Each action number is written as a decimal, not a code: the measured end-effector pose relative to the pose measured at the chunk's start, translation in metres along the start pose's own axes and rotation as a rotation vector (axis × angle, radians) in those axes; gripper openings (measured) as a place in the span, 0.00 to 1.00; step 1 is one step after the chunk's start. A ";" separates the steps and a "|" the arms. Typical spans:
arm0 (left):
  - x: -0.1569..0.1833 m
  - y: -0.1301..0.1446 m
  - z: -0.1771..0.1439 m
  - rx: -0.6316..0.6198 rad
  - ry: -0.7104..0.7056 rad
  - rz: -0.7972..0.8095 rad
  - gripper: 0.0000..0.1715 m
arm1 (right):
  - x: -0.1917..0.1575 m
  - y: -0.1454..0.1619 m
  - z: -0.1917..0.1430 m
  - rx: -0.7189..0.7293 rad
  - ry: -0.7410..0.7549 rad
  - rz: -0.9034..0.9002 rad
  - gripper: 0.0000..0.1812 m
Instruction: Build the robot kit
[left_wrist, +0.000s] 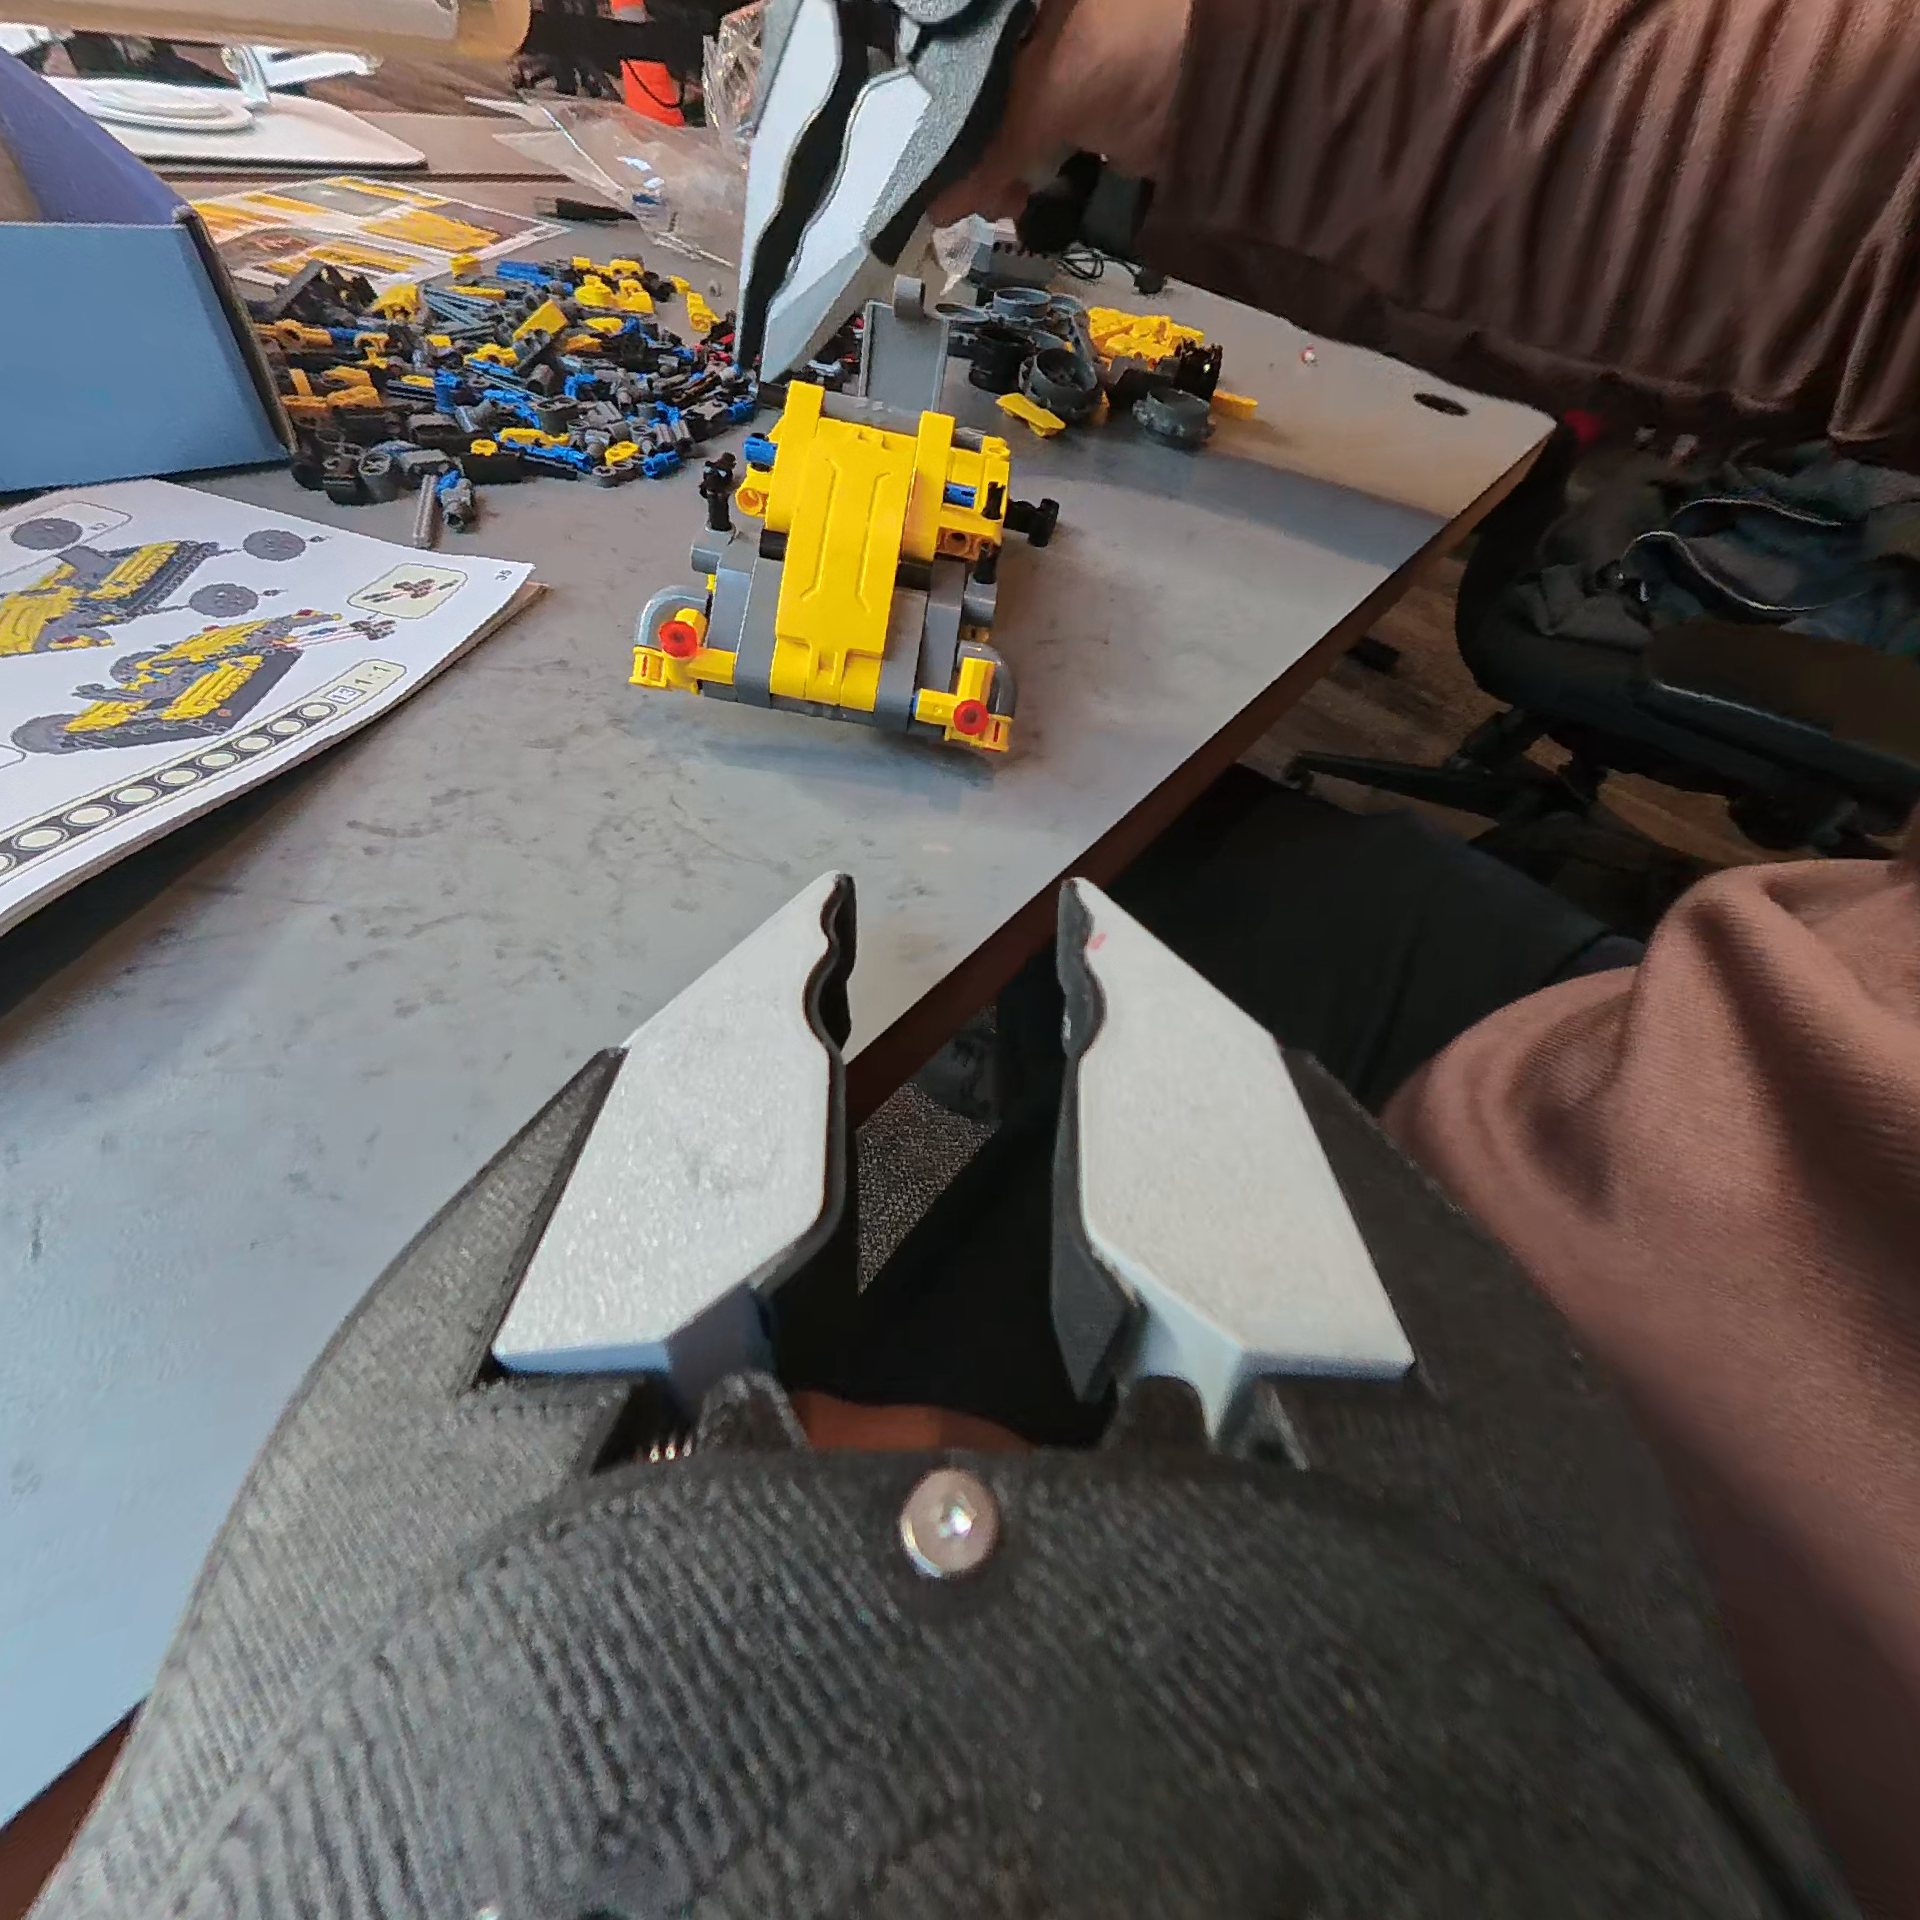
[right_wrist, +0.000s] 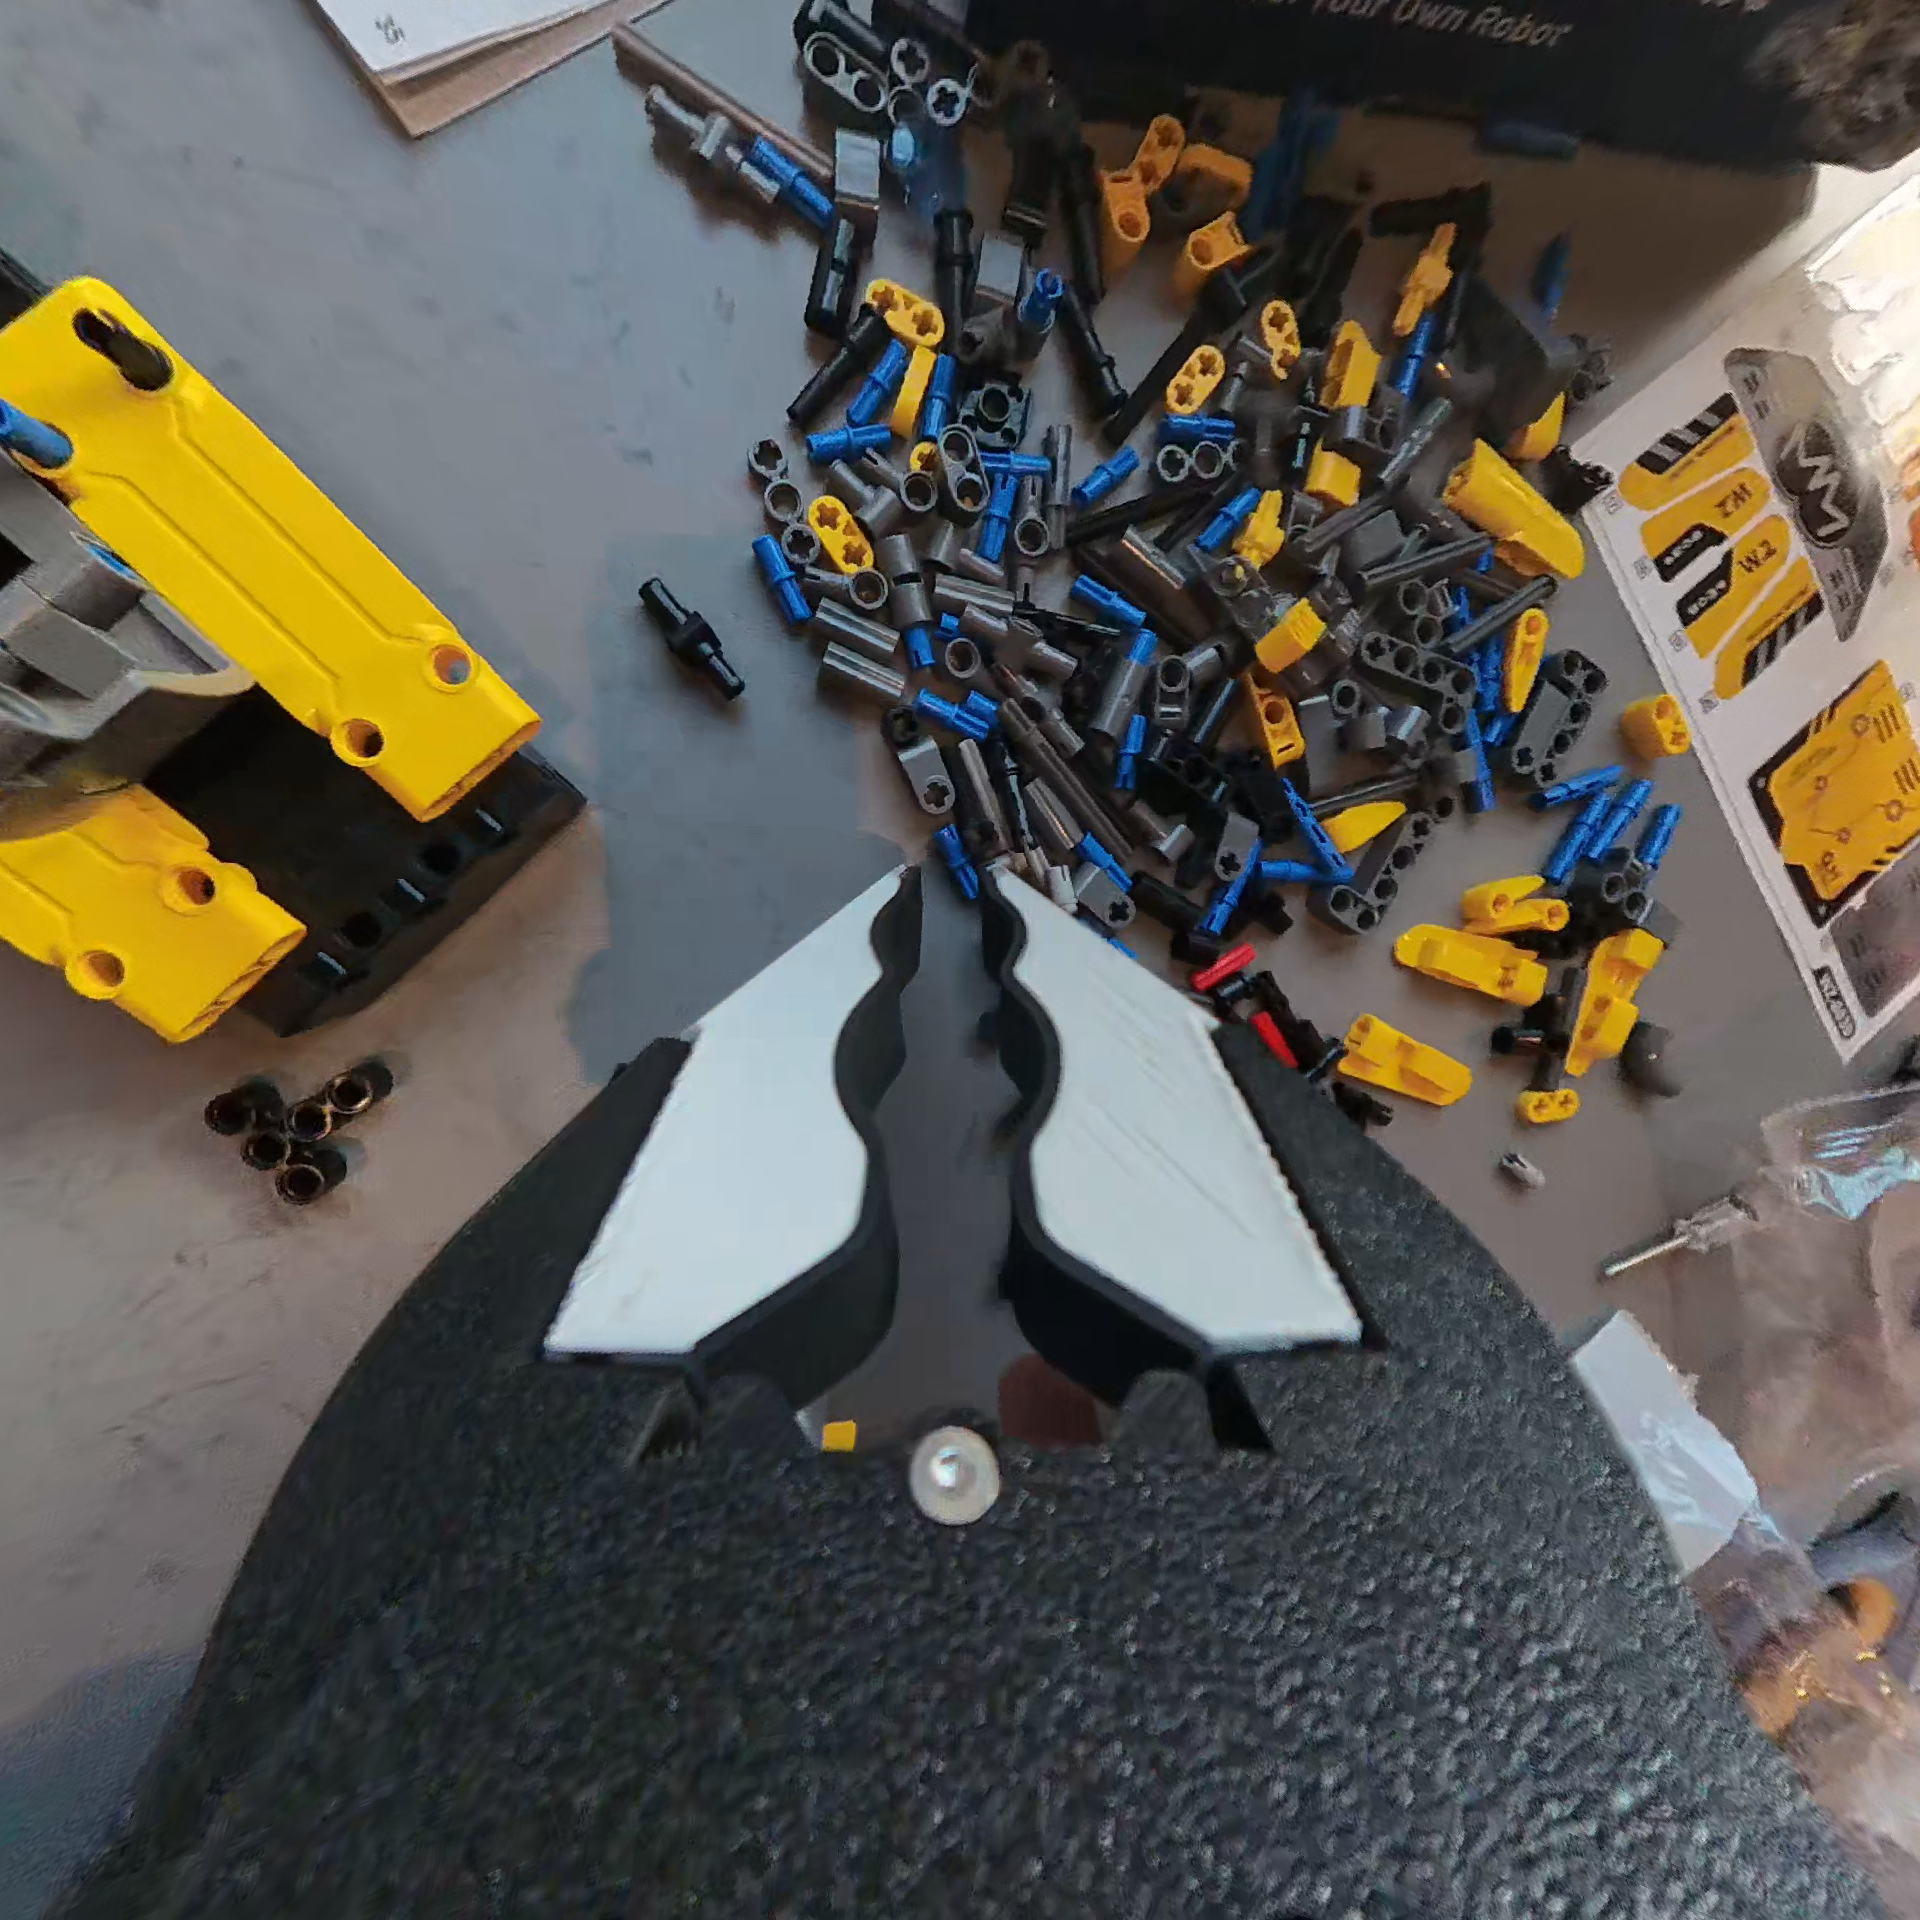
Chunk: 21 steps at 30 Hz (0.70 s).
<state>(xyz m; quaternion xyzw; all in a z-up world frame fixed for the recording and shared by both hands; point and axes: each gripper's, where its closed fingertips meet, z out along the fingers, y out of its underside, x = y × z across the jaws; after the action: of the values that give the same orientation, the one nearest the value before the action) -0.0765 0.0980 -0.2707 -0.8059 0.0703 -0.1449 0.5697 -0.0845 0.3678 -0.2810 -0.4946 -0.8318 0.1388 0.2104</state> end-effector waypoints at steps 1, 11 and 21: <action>0.000 0.000 0.000 0.000 0.000 -0.001 0.21 | 0.000 0.001 0.003 -0.016 -0.009 -0.016 0.04; -0.001 -0.001 -0.002 0.010 0.015 -0.027 0.21 | 0.001 0.001 0.014 -0.122 -0.098 -0.102 0.01; 0.001 0.000 -0.001 0.005 0.014 -0.014 0.21 | -0.035 0.016 -0.017 -0.099 -0.106 -0.031 0.01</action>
<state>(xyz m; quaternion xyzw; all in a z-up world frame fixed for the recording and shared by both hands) -0.0757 0.0967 -0.2699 -0.8040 0.0686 -0.1547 0.5701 -0.0495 0.3446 -0.2806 -0.4835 -0.8551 0.1203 0.1434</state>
